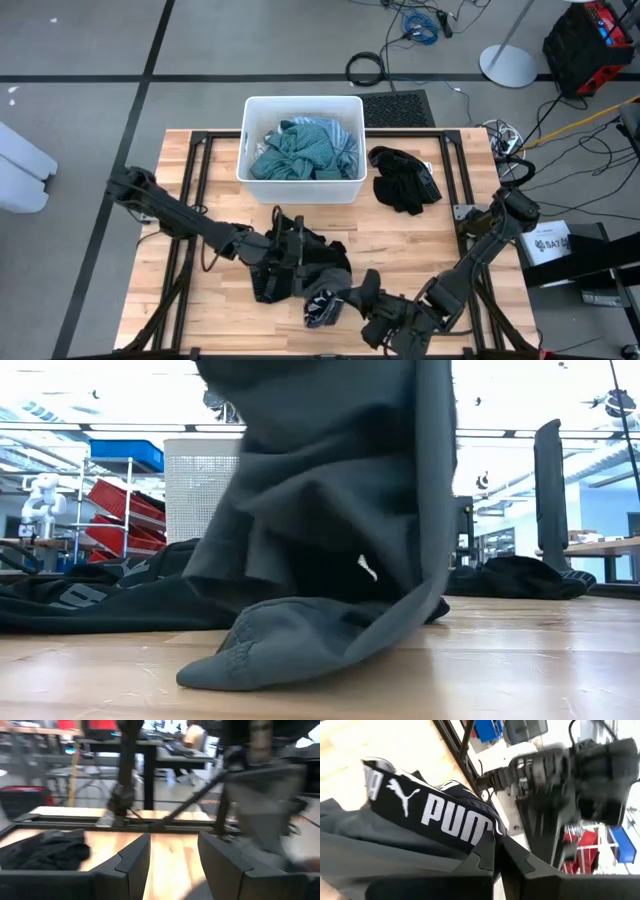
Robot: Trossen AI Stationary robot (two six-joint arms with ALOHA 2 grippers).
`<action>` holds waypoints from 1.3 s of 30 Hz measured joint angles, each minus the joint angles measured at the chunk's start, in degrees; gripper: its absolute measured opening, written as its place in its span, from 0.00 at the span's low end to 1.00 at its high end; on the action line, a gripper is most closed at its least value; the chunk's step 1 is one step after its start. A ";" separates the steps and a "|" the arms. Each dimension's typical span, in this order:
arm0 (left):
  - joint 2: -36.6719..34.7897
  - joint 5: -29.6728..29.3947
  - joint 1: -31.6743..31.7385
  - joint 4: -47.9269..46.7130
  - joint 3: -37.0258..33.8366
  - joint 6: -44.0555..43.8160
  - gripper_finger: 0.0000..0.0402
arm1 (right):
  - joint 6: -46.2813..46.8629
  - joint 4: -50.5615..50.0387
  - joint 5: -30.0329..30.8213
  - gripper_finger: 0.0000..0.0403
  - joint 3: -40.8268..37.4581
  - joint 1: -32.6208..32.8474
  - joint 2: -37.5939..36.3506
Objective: Sort clothes
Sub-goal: Put the gray underwear into the white bin
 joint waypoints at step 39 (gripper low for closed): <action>-10.71 -7.65 -6.42 -16.53 -0.02 -0.05 0.44 | 73.55 -22.16 -22.11 0.00 -16.03 5.61 -16.67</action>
